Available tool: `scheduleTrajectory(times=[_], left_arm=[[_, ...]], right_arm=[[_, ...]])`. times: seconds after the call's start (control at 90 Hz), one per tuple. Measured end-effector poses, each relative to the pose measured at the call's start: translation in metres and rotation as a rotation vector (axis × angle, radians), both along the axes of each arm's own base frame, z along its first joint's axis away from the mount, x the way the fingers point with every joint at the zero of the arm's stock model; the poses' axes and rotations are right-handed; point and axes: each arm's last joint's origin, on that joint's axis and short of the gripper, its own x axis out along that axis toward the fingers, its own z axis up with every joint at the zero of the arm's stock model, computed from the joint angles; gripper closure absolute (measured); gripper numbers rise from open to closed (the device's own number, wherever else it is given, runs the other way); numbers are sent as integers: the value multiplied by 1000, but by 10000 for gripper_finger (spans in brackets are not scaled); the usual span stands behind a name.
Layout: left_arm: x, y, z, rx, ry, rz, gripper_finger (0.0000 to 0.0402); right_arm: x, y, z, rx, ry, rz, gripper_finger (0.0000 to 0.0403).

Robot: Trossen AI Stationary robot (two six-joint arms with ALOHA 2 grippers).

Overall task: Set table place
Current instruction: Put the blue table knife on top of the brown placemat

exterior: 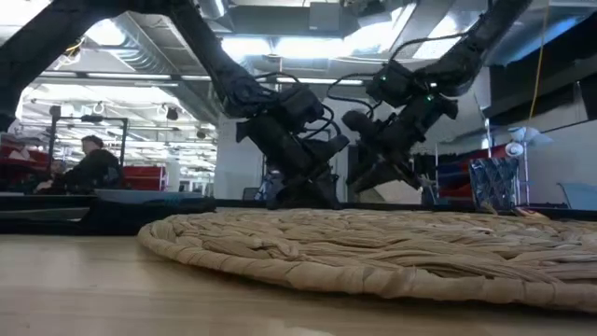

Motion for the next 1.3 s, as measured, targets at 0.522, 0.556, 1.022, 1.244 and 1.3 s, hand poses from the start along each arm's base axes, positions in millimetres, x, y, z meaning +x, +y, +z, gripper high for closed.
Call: scheduleTrajectory(times=[0.522, 0.556, 1.022, 1.244, 1.3], left_arm=[[9, -2, 14, 7, -63, -7, 402], [9, -2, 14, 8, -64, -6, 402], [11, -8, -1, -73, 0, 181, 401], [18, -14, 6, -133, 11, 280, 401], [22, -17, 11, -131, 27, 287, 401]], right_arm=[[-18, -29, 6, 13, 77, 0, 304], [-18, -30, 6, 9, 76, 1, 304], [-17, -30, 6, 17, 66, -2, 304], [-17, -29, 6, 33, 52, 18, 304], [-17, -29, 7, 41, 44, 33, 304]])
